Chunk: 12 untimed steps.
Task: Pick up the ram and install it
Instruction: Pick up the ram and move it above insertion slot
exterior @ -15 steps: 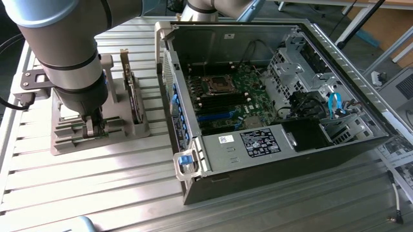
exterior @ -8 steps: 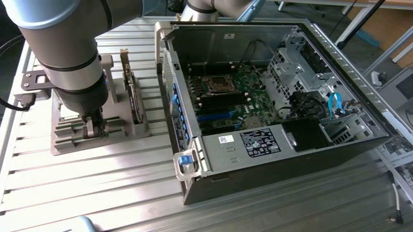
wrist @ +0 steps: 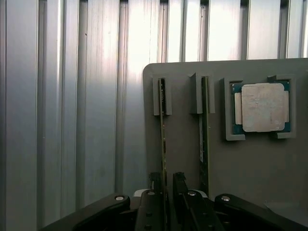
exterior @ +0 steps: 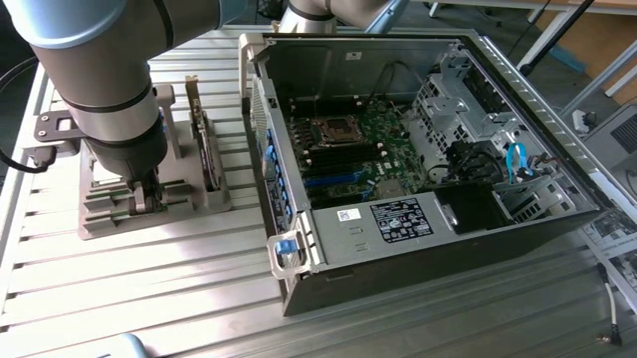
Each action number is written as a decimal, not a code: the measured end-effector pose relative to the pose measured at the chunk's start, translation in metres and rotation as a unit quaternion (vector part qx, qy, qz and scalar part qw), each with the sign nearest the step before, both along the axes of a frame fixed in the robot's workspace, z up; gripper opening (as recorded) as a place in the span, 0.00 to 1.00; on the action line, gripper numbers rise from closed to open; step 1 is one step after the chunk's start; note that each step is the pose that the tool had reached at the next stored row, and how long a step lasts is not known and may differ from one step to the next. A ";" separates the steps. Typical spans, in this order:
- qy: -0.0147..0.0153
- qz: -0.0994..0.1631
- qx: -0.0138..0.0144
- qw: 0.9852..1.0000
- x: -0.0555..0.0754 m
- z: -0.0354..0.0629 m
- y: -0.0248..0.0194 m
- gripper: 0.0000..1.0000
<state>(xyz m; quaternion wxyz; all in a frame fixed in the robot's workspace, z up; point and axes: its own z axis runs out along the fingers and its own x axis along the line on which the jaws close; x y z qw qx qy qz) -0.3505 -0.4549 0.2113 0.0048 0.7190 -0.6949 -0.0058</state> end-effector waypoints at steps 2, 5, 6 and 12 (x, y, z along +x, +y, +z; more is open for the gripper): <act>0.000 0.000 0.000 1.000 0.000 -0.0001 0.0000 0.24; 0.000 0.004 0.000 1.000 0.000 -0.0001 0.0000 0.24; 0.000 0.006 0.000 1.000 0.000 -0.0001 0.0000 0.24; 0.000 0.013 0.000 1.000 0.000 -0.0002 0.0000 0.24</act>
